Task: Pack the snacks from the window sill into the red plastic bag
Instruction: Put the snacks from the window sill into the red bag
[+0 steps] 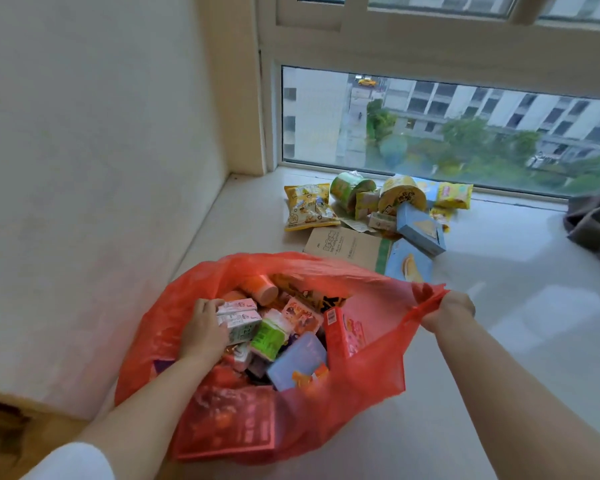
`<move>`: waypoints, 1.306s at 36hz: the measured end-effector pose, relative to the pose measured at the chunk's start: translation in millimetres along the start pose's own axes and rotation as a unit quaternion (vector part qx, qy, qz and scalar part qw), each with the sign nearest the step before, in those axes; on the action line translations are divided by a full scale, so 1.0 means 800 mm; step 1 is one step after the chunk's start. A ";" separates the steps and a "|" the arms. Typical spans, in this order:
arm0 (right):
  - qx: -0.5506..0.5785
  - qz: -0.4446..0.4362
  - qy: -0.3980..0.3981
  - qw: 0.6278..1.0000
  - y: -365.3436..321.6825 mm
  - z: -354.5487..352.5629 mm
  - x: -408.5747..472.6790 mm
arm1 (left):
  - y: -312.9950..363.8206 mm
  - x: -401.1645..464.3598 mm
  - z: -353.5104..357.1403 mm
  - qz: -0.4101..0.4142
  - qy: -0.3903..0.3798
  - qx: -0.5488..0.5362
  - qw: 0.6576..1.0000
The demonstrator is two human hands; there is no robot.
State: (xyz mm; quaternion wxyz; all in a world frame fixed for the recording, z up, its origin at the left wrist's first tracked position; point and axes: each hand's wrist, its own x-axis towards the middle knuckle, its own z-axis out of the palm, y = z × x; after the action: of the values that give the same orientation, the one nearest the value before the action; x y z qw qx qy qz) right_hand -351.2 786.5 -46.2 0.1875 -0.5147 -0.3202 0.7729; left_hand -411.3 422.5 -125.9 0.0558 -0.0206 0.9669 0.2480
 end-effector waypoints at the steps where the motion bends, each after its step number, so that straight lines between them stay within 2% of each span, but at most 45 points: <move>1: 0.016 0.002 0.007 1.000 -0.003 -0.002 0.001 | 0.004 0.001 0.002 0.017 -0.011 0.001 1.000; 4: 0.031 0.024 0.062 0.997 -0.020 -0.012 0.011 | 0.017 0.003 0.010 0.048 -0.050 0.002 0.998; 7: 0.051 0.003 0.081 0.995 -0.039 -0.023 0.014 | 0.029 0.004 0.016 0.055 -0.082 -0.017 0.995; 11: -0.044 -0.066 0.058 0.995 -0.054 -0.050 0.025 | 0.045 0.002 0.019 0.070 -0.111 -0.035 0.991; 15: -0.093 -0.114 0.096 0.984 -0.071 -0.063 0.037 | 0.054 0.003 0.015 0.070 -0.103 -0.069 0.990; 16: -0.143 -0.129 0.102 0.976 -0.073 -0.061 0.034 | 0.056 0.004 0.011 0.068 -0.088 -0.082 0.990; 19: -0.330 -0.195 0.130 0.914 -0.069 -0.045 0.020 | 0.055 0.011 -0.010 0.034 -0.017 -0.111 0.993; 22: -0.445 -0.208 0.033 0.871 -0.039 -0.020 0.002 | 0.041 0.026 -0.042 -0.018 0.048 -0.116 0.992; 24: -0.509 -0.244 -0.016 0.825 -0.014 -0.005 -0.011 | 0.027 0.037 -0.067 -0.049 0.076 -0.095 0.991; 28: -0.487 -0.237 -0.112 0.833 0.025 0.014 -0.051 | -0.004 0.049 -0.119 -0.090 0.160 -0.034 0.982; 31: -0.481 -0.204 -0.213 0.826 0.041 0.023 -0.058 | -0.015 0.053 -0.141 -0.064 0.188 0.015 0.980; 34: -0.413 -0.174 -0.275 0.851 0.057 0.031 -0.058 | -0.009 0.051 -0.143 -0.046 0.205 0.036 0.977; 35: -0.409 -0.191 -0.288 0.845 0.063 0.033 -0.059 | -0.005 0.047 -0.138 -0.017 0.216 0.063 0.974; 36: -0.422 -0.214 -0.302 0.828 0.071 0.034 -0.056 | -0.001 0.042 -0.129 0.034 0.230 0.095 0.968; 38: -0.491 -0.257 -0.339 0.760 0.086 0.031 -0.060 | 0.015 0.027 -0.107 0.189 0.252 0.124 0.941; 39: -0.552 -0.277 -0.352 0.704 0.093 0.029 -0.063 | 0.024 0.016 -0.094 0.273 0.229 0.125 0.926; 40: -0.620 -0.293 -0.361 0.632 0.100 0.027 -0.068 | 0.033 0.004 -0.078 0.352 0.168 0.127 0.912; 41: -0.690 -0.302 -0.359 0.551 0.108 0.024 -0.073 | 0.040 -0.009 -0.062 0.414 0.067 0.147 0.896; 42: -0.747 -0.307 -0.354 0.471 0.116 0.020 -0.073 | 0.047 -0.023 -0.047 0.448 -0.053 0.194 0.871; 43: -0.790 -0.304 -0.348 0.403 0.122 0.016 -0.076 | 0.050 -0.037 -0.034 0.448 -0.168 0.258 0.839; 44: -0.820 -0.292 -0.344 0.353 0.128 0.010 -0.075 | 0.050 -0.048 -0.022 0.442 -0.245 0.316 0.803; 45: -0.844 -0.271 -0.340 0.315 0.133 0.003 -0.073 | 0.049 -0.058 -0.013 0.438 -0.287 0.354 0.775; 46: -0.862 -0.250 -0.334 0.286 0.137 -0.003 -0.071 | 0.048 -0.066 -0.008 0.437 -0.307 0.367 0.762; 47: -0.877 -0.235 -0.327 0.263 0.140 -0.009 -0.067 | 0.047 -0.071 -0.007 0.438 -0.311 0.358 0.764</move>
State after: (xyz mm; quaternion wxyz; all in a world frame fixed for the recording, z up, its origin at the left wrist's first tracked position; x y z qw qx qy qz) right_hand -318.4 674.3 -89.1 -0.3247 0.0281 -0.9443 0.0465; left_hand -357.8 453.7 -96.6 0.2418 0.5047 0.8190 -0.1262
